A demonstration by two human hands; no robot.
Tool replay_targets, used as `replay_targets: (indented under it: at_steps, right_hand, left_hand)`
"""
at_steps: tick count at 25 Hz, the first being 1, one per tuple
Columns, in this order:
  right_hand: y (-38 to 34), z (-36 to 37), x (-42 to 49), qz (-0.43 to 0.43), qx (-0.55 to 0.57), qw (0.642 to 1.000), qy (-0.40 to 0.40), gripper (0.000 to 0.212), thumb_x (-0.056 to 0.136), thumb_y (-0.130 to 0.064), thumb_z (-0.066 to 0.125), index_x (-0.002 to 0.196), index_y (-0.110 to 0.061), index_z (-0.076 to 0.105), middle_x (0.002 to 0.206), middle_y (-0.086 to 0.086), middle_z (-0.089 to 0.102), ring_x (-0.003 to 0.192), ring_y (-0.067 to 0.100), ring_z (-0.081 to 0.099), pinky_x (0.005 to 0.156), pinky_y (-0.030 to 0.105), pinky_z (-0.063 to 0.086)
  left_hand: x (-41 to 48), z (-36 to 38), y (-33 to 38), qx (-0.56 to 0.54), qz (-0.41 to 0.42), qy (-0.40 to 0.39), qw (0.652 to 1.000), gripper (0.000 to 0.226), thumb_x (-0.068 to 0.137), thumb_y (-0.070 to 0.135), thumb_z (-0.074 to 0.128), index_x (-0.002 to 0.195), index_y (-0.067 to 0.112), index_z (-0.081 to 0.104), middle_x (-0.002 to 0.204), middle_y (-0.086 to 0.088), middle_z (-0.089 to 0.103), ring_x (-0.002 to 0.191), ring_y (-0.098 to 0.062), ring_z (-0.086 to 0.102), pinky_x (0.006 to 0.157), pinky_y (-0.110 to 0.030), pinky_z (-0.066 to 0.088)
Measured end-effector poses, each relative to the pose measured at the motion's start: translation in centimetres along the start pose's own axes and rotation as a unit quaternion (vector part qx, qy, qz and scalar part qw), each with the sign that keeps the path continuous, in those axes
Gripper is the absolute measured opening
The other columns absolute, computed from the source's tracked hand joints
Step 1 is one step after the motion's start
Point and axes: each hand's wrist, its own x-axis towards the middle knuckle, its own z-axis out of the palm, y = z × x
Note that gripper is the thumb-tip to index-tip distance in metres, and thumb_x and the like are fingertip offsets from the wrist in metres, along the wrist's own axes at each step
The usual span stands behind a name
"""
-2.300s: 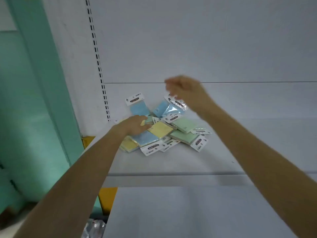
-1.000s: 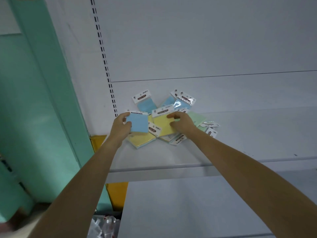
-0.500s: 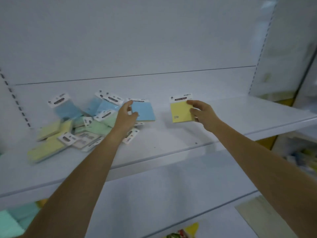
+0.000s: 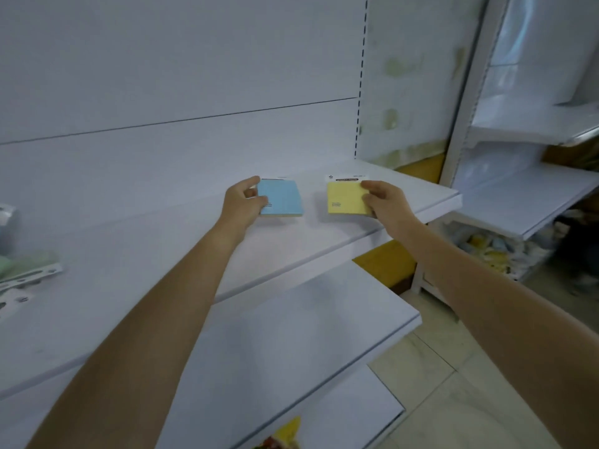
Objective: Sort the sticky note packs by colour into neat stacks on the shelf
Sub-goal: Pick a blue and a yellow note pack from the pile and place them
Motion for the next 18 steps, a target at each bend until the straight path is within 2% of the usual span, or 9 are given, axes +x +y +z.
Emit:
replay_targets:
  at_steps: [2, 4, 6, 9, 13, 16, 18]
  right_hand:
    - [1.3, -2.8, 3.4, 0.006, -0.007, 1.0, 0.016, 0.028, 0.089, -0.006, 0.051, 0.116, -0.01, 0.058, 0.105, 0.006, 0.055, 0.091, 0.021, 0.052, 0.087, 0.033, 0.047]
    - [2.6, -5.2, 6.9, 0.007, -0.015, 0.999, 0.03, 0.027, 0.089, -0.007, 0.053, 0.115, -0.011, 0.059, 0.105, 0.006, 0.056, 0.092, 0.021, 0.054, 0.093, 0.039, 0.049]
    - [3.2, -7.1, 10.6, 0.012, -0.019, 0.999, 0.039, 0.028, 0.089, -0.007, 0.053, 0.115, -0.013, 0.059, 0.102, 0.002, 0.056, 0.09, 0.019, 0.053, 0.094, 0.041, 0.048]
    - [3.6, -8.3, 15.1, 0.018, -0.018, 0.999, 0.035, 0.033, 0.088, -0.003, 0.05, 0.118, -0.015, 0.059, 0.098, -0.004, 0.055, 0.093, 0.018, 0.05, 0.089, 0.034, 0.048]
    - [4.5, -8.4, 21.2, 0.015, -0.022, 0.999, -0.025, 0.038, 0.089, 0.002, 0.044, 0.124, -0.011, 0.054, 0.111, 0.002, 0.051, 0.09, 0.015, 0.052, 0.084, 0.027, 0.046]
    - [5.2, -7.4, 25.6, 0.031, -0.022, 0.996, -0.081, 0.04, 0.09, 0.004, 0.042, 0.127, -0.007, 0.05, 0.114, 0.005, 0.051, 0.095, 0.016, 0.05, 0.078, 0.023, 0.046]
    - [5.9, -6.3, 27.9, 0.035, -0.045, 0.992, -0.113, 0.041, 0.09, 0.005, 0.041, 0.128, -0.006, 0.05, 0.12, 0.009, 0.053, 0.102, 0.018, 0.048, 0.083, 0.024, 0.045]
  left_hand:
    - [2.8, 3.8, 0.3, -0.006, -0.01, -0.025, 1.0, 0.052, 0.084, -0.007, 0.054, 0.134, 0.004, 0.044, 0.1, -0.01, 0.054, 0.067, -0.01, 0.054, 0.044, -0.005, 0.043]
    - [5.8, 7.4, 0.4, -0.013, -0.011, -0.038, 0.999, 0.052, 0.083, -0.009, 0.054, 0.133, 0.003, 0.044, 0.093, -0.009, 0.056, 0.064, -0.008, 0.053, 0.042, -0.005, 0.044]
    - [9.0, 10.4, 0.4, -0.013, -0.013, -0.041, 0.999, 0.051, 0.083, -0.01, 0.054, 0.131, 0.003, 0.045, 0.094, -0.01, 0.056, 0.067, -0.015, 0.056, 0.05, -0.012, 0.048]
    - [12.9, 13.3, 0.3, -0.006, -0.01, -0.036, 0.999, 0.053, 0.082, -0.012, 0.052, 0.131, 0.004, 0.045, 0.099, -0.013, 0.054, 0.081, -0.023, 0.056, 0.062, -0.02, 0.045]
    - [17.0, 15.9, -0.6, 0.013, -0.031, -0.007, 0.999, 0.053, 0.082, -0.012, 0.051, 0.132, 0.004, 0.043, 0.093, -0.012, 0.053, 0.089, -0.025, 0.053, 0.068, -0.027, 0.048]
    - [19.2, 16.9, -1.5, 0.025, -0.06, 0.028, 0.998, 0.054, 0.082, -0.011, 0.053, 0.133, 0.003, 0.042, 0.102, -0.016, 0.052, 0.092, -0.024, 0.053, 0.068, -0.025, 0.048]
    - [19.6, 17.5, -2.2, 0.043, -0.079, 0.046, 0.995, 0.055, 0.082, -0.01, 0.055, 0.134, 0.002, 0.043, 0.114, -0.024, 0.055, 0.094, -0.025, 0.053, 0.079, -0.034, 0.05]
